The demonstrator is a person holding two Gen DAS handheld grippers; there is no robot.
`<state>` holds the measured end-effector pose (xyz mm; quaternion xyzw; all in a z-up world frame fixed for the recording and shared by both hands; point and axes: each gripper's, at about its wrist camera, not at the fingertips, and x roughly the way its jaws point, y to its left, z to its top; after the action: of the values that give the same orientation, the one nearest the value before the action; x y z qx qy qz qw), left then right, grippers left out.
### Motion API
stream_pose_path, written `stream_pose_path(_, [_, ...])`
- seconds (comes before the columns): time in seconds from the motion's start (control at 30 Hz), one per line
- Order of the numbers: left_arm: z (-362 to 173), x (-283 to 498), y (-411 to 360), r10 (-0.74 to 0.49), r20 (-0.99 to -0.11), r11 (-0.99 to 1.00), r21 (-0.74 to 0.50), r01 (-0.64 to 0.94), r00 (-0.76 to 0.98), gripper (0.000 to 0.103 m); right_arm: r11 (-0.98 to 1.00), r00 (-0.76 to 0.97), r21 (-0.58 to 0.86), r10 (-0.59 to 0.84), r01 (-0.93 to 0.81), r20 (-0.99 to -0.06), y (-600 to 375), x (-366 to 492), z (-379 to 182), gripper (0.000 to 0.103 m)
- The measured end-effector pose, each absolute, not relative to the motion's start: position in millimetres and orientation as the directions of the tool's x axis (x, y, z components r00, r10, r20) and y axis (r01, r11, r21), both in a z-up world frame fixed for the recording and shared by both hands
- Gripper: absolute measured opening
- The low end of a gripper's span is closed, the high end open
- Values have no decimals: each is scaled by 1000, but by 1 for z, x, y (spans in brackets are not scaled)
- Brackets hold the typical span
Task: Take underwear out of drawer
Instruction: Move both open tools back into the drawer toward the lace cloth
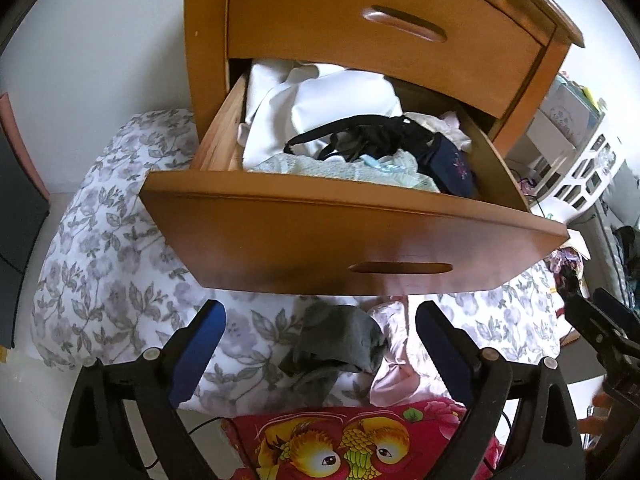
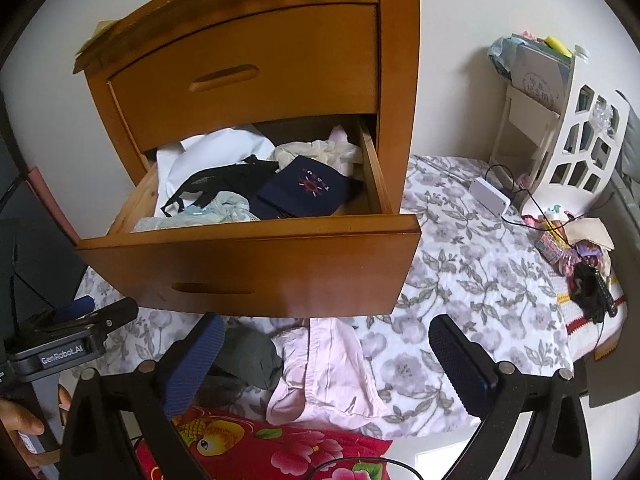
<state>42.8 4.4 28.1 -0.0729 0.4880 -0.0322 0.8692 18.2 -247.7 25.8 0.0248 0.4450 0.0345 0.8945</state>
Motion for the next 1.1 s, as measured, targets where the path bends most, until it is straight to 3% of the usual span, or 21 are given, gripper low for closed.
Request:
stream_pose_path(0.63, [99, 46, 48, -94, -738, 981, -183, -63, 668, 96, 988, 681, 88, 149, -125, -717, -230, 24, 55, 103])
stream_pose_path(1.1, [89, 86, 52, -85, -758, 990, -140, -34, 646, 96, 980, 636, 98, 186, -172, -749, -213, 67, 42, 103])
